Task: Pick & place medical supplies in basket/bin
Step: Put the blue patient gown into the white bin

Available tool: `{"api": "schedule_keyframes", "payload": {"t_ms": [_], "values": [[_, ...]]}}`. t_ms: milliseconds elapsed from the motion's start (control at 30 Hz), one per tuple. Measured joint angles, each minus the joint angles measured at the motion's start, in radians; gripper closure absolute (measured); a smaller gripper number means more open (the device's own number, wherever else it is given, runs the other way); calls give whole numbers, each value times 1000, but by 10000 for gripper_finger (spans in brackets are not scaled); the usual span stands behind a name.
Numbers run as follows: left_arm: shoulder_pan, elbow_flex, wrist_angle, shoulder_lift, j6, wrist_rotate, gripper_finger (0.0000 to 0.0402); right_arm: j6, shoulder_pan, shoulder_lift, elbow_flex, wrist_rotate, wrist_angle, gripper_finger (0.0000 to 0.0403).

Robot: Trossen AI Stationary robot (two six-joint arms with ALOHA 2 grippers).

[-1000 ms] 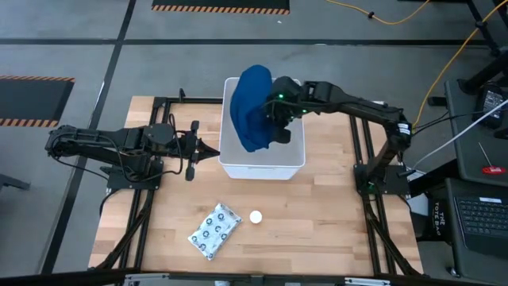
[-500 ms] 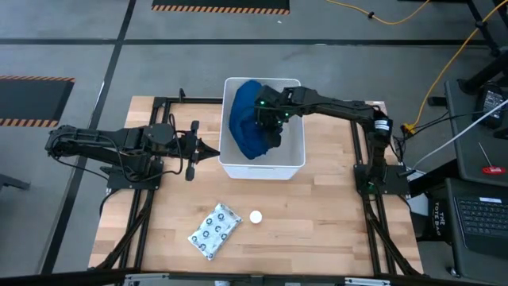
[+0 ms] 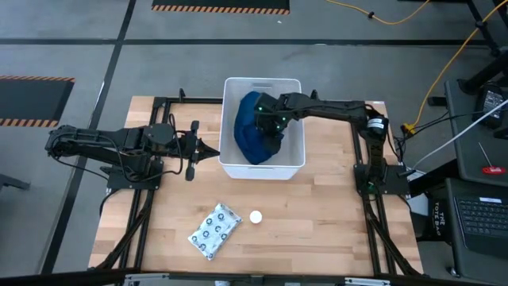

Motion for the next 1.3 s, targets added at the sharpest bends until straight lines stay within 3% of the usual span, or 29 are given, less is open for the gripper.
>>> {"api": "schedule_keyframes", "payload": {"t_ms": [767,1300], "values": [[0,0,0,0,0,0,395,28,-5,-1,-188,2,192,327],[0,0,0,0,0,0,390,20,39,-1,-189,34,229,145]]}}
